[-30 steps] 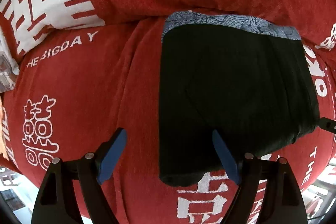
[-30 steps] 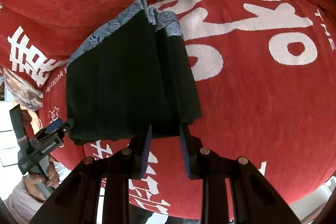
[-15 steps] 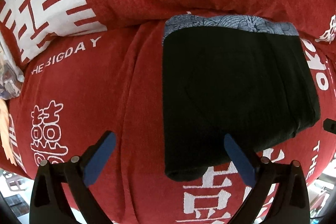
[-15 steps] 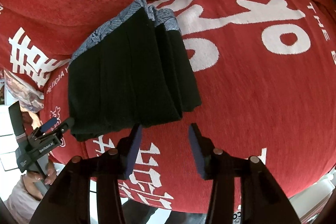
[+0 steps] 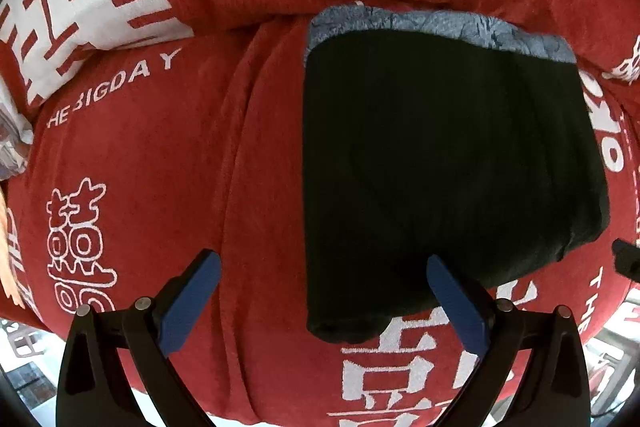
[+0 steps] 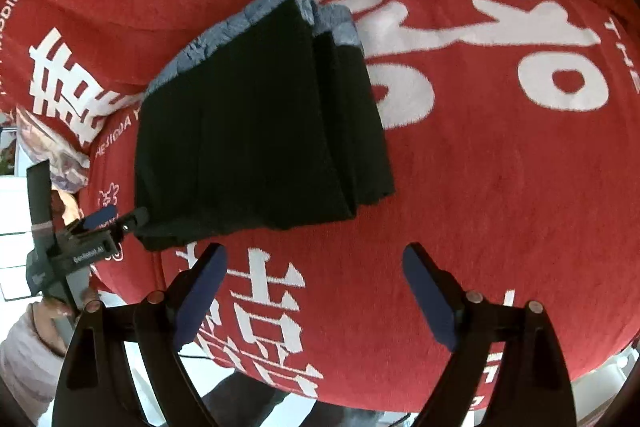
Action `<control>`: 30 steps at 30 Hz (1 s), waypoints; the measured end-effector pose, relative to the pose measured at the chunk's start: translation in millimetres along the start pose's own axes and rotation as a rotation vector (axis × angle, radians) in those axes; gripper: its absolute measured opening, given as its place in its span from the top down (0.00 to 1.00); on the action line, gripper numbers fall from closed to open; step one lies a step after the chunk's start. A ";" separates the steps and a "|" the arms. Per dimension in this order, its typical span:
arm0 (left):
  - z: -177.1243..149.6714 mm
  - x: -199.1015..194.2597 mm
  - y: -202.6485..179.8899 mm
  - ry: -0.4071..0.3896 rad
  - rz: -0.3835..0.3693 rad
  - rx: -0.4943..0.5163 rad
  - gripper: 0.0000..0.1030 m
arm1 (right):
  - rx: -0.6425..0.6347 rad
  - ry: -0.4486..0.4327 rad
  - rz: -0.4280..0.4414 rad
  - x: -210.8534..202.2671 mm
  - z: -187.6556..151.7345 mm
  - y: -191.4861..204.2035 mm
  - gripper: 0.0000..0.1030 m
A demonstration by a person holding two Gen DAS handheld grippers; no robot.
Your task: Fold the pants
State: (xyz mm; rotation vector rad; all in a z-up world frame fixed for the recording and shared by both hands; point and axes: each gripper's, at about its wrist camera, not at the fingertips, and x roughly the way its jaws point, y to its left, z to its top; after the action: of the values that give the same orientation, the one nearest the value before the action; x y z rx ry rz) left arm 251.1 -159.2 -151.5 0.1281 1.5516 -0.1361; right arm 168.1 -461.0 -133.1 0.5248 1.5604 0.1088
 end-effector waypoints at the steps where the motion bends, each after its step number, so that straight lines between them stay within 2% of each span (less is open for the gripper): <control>1: 2.7 -2.7 2.7 -0.008 -0.008 -0.009 0.00 | 0.015 -0.001 -0.002 0.3 0.0 -4.0 0.11; 5: 15.5 -10.6 11.3 -0.042 -0.023 -0.045 0.00 | 0.073 -0.018 -0.007 -2.9 -3.7 -18.3 0.11; 9: 34.6 -4.9 9.5 -0.049 -0.007 -0.054 0.00 | 0.166 -0.053 0.032 -9.5 -18.8 -34.6 0.11; 12: 49.2 -4.8 0.1 -0.069 -0.005 -0.031 0.00 | 0.248 -0.076 0.056 -13.2 -36.9 -48.6 0.11; 15: 68.5 -1.6 -11.5 -0.109 0.037 -0.007 0.00 | 0.321 -0.100 0.080 -17.3 -55.9 -61.7 0.11; 19: 80.1 26.3 -12.0 -0.049 0.083 -0.005 0.00 | 0.378 -0.134 0.096 -23.4 -75.2 -69.3 0.11; 24: 78.2 22.2 -17.9 -0.025 0.104 0.056 0.00 | 0.430 -0.197 0.122 -37.4 -87.8 -73.4 0.11; 26: 75.3 19.8 -21.0 -0.007 0.095 0.080 0.00 | 0.460 -0.224 0.135 -42.4 -91.6 -79.7 0.11; 29: 69.1 16.2 -23.0 0.023 0.047 0.096 0.00 | 0.507 -0.271 0.197 -52.0 -100.7 -91.3 0.11; 30: 67.0 16.0 -22.4 0.044 0.017 0.093 0.00 | 0.517 -0.275 0.218 -53.8 -104.3 -94.7 0.08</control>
State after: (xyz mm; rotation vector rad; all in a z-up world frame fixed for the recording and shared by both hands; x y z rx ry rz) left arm 313.6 -192.6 -166.4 0.2192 1.5882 -0.1934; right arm 41.3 -539.8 -112.3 1.0707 1.2516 -0.2013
